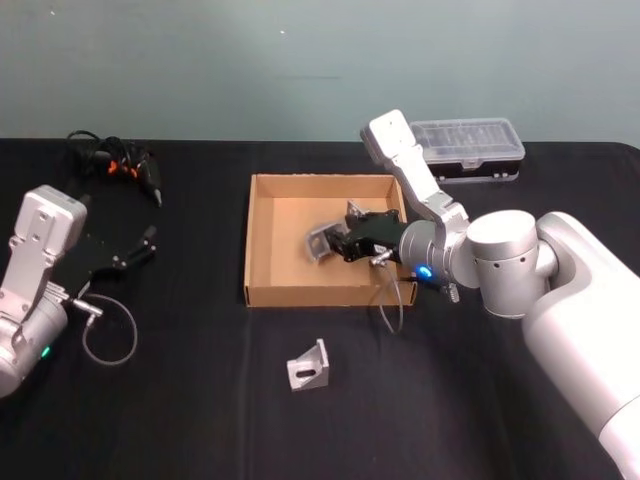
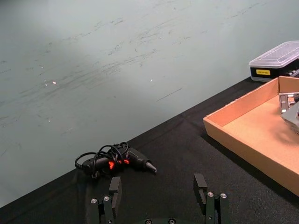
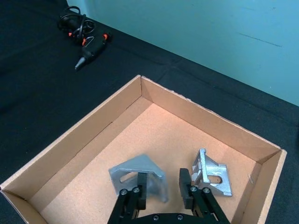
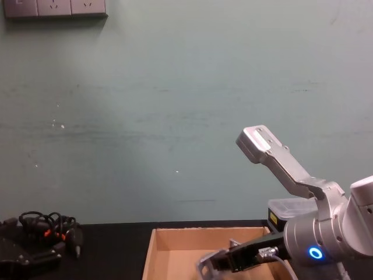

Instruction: Use one hand to pick up the angle iron from the table and place it into the box.

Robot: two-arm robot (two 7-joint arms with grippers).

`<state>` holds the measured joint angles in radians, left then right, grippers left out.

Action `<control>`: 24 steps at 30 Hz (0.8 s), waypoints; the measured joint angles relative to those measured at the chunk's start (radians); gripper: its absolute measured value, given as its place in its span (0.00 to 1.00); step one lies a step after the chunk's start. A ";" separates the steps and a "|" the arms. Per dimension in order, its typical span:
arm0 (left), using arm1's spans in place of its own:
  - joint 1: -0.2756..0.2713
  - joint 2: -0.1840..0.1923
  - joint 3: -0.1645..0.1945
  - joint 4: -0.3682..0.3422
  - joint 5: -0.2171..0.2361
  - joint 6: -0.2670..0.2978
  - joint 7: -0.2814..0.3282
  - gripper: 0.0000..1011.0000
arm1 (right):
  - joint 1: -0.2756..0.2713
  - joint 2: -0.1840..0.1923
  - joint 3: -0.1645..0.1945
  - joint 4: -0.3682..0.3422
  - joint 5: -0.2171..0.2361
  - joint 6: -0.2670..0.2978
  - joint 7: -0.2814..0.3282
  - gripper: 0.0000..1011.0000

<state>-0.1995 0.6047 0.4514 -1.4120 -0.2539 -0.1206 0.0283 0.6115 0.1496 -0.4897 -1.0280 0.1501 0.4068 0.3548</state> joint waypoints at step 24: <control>0.000 0.000 0.000 0.000 0.000 0.000 0.000 1.00 | -0.003 0.003 0.000 -0.007 0.002 0.002 -0.002 0.99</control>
<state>-0.1995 0.6047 0.4514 -1.4120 -0.2538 -0.1206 0.0283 0.6089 0.1522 -0.4898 -1.0346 0.1516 0.4092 0.3532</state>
